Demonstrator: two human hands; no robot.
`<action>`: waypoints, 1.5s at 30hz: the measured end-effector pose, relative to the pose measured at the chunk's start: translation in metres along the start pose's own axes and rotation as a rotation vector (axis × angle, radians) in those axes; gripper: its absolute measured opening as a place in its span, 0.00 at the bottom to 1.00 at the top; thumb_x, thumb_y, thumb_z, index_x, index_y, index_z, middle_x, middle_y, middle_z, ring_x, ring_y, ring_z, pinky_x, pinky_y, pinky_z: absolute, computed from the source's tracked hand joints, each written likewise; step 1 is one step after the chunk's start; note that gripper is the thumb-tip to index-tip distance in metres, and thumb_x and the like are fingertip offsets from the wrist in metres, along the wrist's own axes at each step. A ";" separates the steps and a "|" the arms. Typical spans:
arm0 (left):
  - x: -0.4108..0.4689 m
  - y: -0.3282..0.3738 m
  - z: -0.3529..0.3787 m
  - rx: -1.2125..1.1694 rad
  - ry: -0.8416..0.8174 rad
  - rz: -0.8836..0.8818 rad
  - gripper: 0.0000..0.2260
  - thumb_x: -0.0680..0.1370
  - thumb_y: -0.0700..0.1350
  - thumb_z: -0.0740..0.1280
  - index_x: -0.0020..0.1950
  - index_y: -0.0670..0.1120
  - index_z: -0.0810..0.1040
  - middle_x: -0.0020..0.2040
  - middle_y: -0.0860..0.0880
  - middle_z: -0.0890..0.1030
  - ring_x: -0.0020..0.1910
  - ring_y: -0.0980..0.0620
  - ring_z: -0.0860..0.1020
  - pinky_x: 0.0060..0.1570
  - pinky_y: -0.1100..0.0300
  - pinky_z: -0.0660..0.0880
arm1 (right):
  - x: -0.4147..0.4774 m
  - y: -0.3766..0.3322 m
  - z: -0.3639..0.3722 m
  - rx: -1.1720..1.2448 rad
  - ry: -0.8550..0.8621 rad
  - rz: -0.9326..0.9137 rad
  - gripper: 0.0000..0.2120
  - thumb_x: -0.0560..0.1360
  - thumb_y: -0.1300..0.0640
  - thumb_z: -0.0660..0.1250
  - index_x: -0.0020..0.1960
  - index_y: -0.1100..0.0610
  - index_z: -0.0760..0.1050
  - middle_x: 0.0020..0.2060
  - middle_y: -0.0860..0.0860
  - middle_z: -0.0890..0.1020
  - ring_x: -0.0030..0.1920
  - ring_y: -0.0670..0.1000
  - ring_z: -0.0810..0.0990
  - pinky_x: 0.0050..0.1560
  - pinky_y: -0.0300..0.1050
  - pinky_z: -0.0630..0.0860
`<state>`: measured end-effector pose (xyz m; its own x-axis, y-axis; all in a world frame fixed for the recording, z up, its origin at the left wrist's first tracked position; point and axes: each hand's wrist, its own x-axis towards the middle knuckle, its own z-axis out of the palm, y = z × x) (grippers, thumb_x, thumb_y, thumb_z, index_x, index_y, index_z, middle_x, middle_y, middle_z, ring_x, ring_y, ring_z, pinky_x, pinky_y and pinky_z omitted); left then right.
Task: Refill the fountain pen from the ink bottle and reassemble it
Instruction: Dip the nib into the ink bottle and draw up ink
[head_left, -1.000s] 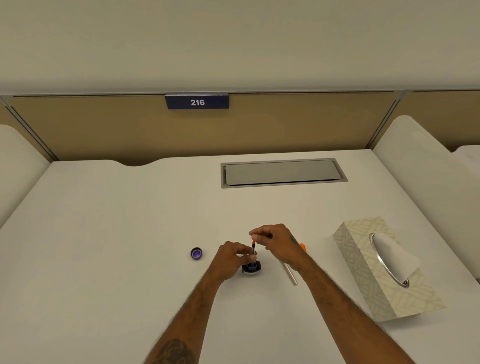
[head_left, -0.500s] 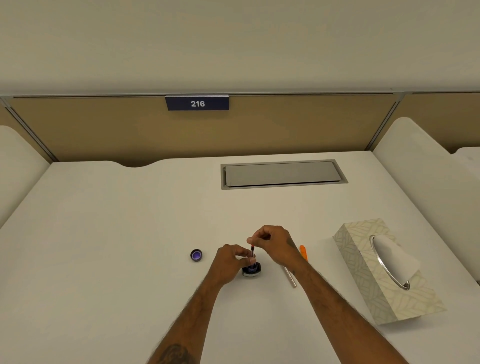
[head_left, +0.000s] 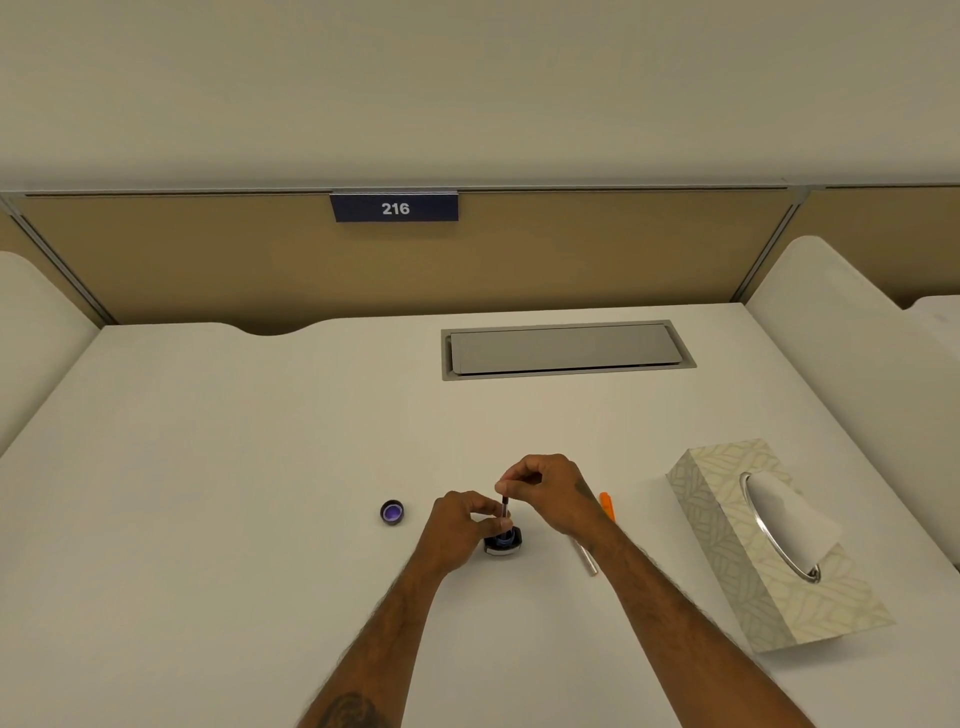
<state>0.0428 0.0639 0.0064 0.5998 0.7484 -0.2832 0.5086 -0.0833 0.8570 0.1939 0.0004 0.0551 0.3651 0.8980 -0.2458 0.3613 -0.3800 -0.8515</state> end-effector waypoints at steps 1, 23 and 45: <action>0.000 0.000 0.000 -0.007 -0.002 0.001 0.10 0.72 0.49 0.74 0.50 0.47 0.86 0.51 0.51 0.85 0.50 0.56 0.79 0.48 0.70 0.68 | 0.001 0.000 0.001 -0.003 0.005 0.006 0.07 0.71 0.55 0.75 0.46 0.58 0.83 0.44 0.53 0.86 0.48 0.52 0.83 0.54 0.45 0.80; 0.001 -0.001 -0.001 0.009 0.012 -0.007 0.10 0.72 0.49 0.75 0.51 0.47 0.86 0.52 0.50 0.85 0.50 0.55 0.79 0.48 0.71 0.67 | 0.001 0.000 -0.003 0.034 -0.050 -0.014 0.07 0.73 0.56 0.72 0.48 0.59 0.83 0.46 0.52 0.86 0.50 0.50 0.83 0.52 0.40 0.77; 0.001 0.000 0.000 -0.014 0.019 0.003 0.09 0.71 0.49 0.76 0.49 0.48 0.86 0.49 0.52 0.85 0.49 0.56 0.80 0.48 0.69 0.69 | 0.000 0.001 -0.010 -0.004 -0.082 -0.049 0.06 0.74 0.57 0.71 0.50 0.56 0.83 0.47 0.50 0.86 0.50 0.47 0.82 0.51 0.36 0.76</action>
<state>0.0432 0.0644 0.0056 0.5891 0.7606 -0.2727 0.4980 -0.0760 0.8638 0.2025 -0.0017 0.0590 0.2754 0.9307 -0.2410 0.3808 -0.3357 -0.8615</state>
